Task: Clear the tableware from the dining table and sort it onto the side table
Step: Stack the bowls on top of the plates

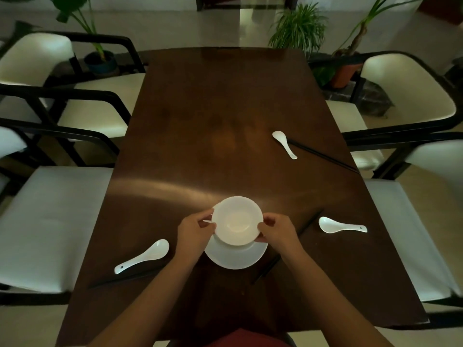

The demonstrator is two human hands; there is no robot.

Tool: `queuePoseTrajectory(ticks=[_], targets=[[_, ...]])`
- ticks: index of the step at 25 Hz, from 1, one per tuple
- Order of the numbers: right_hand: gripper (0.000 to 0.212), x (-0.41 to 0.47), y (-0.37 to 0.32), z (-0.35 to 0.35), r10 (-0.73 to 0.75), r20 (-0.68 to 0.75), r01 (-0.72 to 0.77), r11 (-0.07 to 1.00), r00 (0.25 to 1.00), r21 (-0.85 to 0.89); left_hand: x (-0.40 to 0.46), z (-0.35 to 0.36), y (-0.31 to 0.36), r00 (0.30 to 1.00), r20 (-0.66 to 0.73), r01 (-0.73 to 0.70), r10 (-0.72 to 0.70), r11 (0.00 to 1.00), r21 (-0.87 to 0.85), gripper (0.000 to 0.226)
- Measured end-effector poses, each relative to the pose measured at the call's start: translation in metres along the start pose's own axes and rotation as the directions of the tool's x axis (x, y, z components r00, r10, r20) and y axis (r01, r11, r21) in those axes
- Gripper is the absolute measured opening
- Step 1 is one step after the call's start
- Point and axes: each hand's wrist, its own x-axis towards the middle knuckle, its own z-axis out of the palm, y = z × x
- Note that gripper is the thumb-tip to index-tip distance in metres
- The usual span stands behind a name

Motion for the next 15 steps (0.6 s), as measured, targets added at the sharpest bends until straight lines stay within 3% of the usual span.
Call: queuePoseTrajectory(ticks=[6,15], targets=[[0.032,0.001,0.012,0.008,0.030,-0.041,-0.033,0.997,0.999,-0.068,-0.005,0.004,-0.009,0.999,-0.031,-0.011,0.014,0.995,0.098,0.038],[0.033,-0.002,0.013,0.011,-0.063,-0.126,0.031,0.970,0.990,-0.240,-0.010,0.008,-0.013,0.994,-0.071,-0.079,0.089,0.989,0.127,0.031]])
